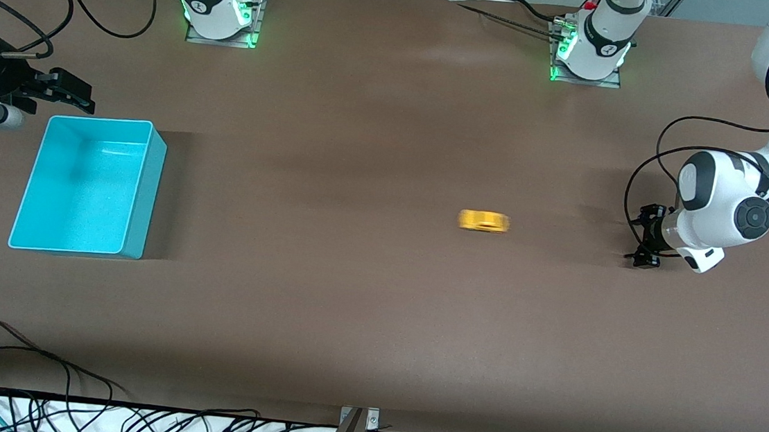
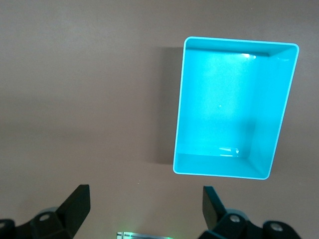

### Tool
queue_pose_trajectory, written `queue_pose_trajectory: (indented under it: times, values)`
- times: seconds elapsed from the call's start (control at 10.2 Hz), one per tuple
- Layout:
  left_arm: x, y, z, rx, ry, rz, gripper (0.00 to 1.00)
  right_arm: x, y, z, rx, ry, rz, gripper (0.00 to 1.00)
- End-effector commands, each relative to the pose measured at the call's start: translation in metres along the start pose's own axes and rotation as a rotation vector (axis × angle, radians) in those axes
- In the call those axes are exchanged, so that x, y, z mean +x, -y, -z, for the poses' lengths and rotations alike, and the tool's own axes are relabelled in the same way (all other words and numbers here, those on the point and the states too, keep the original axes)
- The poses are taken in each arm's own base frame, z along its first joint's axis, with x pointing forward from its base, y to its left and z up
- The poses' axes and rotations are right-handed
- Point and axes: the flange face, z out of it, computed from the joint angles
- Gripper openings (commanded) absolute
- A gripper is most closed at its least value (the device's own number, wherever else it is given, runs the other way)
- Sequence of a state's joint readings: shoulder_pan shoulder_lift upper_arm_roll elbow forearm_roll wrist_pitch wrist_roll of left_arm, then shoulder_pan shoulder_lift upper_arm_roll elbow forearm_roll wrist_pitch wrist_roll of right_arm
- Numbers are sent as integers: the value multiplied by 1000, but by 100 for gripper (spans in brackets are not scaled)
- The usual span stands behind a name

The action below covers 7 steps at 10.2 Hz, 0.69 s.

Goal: Wind up and store yellow beetle car
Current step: 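Open the left gripper to release the car rolling toward the bin, then reach the right gripper toward the car while the left gripper withdraws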

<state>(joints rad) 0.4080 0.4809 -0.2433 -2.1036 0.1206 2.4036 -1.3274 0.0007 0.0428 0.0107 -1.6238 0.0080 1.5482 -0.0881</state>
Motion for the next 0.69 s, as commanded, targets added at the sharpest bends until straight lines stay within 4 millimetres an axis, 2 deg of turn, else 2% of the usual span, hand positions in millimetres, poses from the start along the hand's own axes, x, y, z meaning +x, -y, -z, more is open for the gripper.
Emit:
queue_pose_trajectory:
  times: [0.0,0.29,0.49,0.59]
  values:
    - [-3,3,46,37,-29,-180,88,5,3,3,-2,-9,19,100]
    - [-13,5,100,33,-64,-438,100,4,2,3,0,-8,16,100]
    - [-17,6,128,40,-77,-563,100,5,4,2,2,-7,19,100]
    - [-27,0,143,36,-65,-638,100,4,3,1,10,-6,16,100]
